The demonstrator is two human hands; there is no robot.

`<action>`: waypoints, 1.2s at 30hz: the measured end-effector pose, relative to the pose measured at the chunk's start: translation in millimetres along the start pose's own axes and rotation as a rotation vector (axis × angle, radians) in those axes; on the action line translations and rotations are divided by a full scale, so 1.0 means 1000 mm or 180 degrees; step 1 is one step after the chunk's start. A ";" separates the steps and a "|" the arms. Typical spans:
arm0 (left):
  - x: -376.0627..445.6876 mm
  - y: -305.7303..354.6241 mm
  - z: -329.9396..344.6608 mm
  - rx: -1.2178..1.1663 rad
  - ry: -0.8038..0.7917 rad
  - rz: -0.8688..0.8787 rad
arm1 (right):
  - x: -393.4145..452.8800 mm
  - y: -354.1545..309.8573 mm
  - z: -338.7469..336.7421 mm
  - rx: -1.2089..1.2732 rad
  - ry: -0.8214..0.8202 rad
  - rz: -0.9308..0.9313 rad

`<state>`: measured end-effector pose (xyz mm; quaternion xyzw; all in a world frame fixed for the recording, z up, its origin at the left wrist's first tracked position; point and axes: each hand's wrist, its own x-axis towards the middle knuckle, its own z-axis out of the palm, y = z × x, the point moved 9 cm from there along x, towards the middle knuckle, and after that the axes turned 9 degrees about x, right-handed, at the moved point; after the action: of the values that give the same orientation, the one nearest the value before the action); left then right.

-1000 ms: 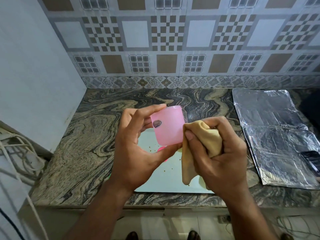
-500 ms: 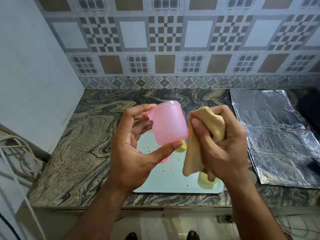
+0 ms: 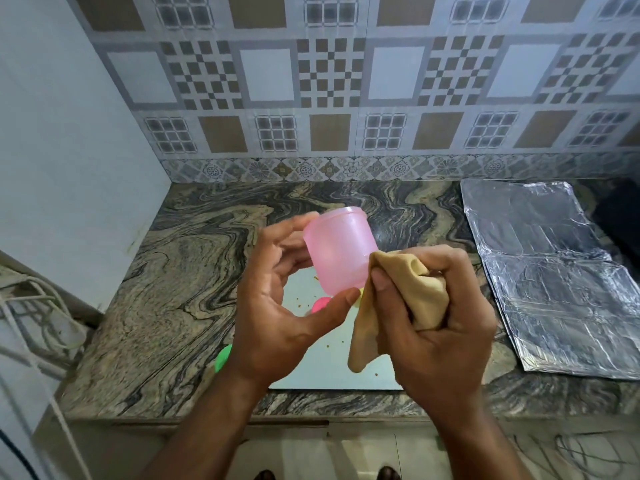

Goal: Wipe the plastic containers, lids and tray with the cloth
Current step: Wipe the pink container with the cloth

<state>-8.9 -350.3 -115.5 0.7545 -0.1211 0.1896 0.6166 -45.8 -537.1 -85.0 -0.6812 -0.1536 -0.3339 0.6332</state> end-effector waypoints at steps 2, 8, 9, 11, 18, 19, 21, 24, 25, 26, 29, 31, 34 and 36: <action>0.003 0.003 -0.004 0.0256 0.0026 0.0157 | 0.002 -0.004 -0.002 -0.0112 -0.0058 -0.0080; 0.002 0.015 -0.004 0.1096 0.0008 0.0602 | 0.020 -0.018 0.006 -0.0781 -0.0617 -0.0371; 0.002 0.018 -0.005 0.1125 0.0020 0.0663 | 0.024 -0.015 0.007 -0.0796 -0.0655 -0.0317; 0.002 0.021 -0.007 0.1173 0.0037 0.0775 | 0.031 -0.011 0.007 -0.0703 -0.0685 -0.0200; 0.002 0.011 -0.015 0.0223 0.0141 0.0451 | 0.035 0.016 -0.007 -0.0131 -0.0278 0.0309; 0.002 0.007 -0.017 0.0120 0.0213 0.0335 | 0.031 0.014 -0.008 0.0013 -0.0250 0.0293; 0.002 0.000 -0.019 -0.0085 0.0337 0.0104 | 0.018 0.006 -0.005 0.0147 -0.0231 0.0205; 0.000 -0.004 -0.010 -0.0278 0.0274 -0.0042 | 0.000 0.003 0.001 0.0191 -0.0073 0.0164; -0.001 -0.004 -0.006 -0.0347 0.0216 -0.0077 | -0.003 0.002 0.002 0.0220 -0.0021 0.0138; -0.002 -0.005 -0.003 -0.0407 0.0162 -0.0104 | -0.005 0.001 0.002 0.0247 0.0007 0.0100; -0.002 -0.002 0.002 -0.0481 0.0027 -0.0083 | -0.003 -0.006 0.004 0.0263 -0.0084 -0.0019; 0.000 0.001 0.001 -0.0443 0.0016 -0.0046 | -0.002 -0.007 0.004 0.0143 -0.0191 -0.0083; 0.003 0.003 -0.008 -0.0079 0.0139 0.0105 | -0.001 -0.001 0.001 -0.0046 -0.0307 -0.0069; 0.005 0.005 -0.013 0.0443 0.0154 0.0300 | 0.001 0.001 -0.002 -0.0109 -0.0334 -0.0030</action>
<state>-8.2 -338.0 -106.4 0.7842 -0.1281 0.2446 0.5558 -45.3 -539.2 -84.9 -0.7078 -0.1840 -0.3032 0.6109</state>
